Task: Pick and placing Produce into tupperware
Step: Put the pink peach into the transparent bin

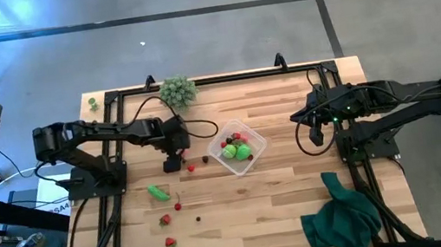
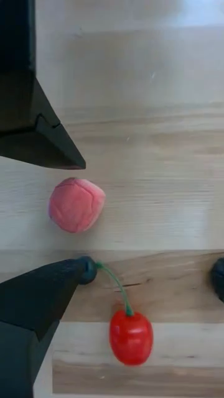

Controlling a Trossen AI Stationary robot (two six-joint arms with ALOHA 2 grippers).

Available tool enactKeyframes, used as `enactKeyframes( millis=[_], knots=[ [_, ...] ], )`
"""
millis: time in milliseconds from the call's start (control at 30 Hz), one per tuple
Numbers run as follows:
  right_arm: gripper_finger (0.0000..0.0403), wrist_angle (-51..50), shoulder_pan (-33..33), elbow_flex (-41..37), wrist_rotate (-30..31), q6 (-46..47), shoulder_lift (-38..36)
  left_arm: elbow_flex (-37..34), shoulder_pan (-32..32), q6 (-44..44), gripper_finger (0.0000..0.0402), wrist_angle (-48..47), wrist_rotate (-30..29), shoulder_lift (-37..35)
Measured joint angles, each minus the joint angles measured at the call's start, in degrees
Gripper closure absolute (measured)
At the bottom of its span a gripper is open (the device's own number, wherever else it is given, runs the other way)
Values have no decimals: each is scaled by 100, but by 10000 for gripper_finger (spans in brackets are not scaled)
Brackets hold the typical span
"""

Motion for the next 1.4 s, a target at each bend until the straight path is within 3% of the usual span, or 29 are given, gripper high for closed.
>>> enactKeyframes(
  millis=[200,867,1400],
  knots=[
    [378,0,-2,0,0,-2,-2,0,0,-5,170,35,-2,98],
    [378,-1,-2,0,0,-1,0,0,0,-8,265,202,-17,98],
    [378,0,-1,0,0,0,0,0,-2,10,262,200,-20,98]
  ],
)
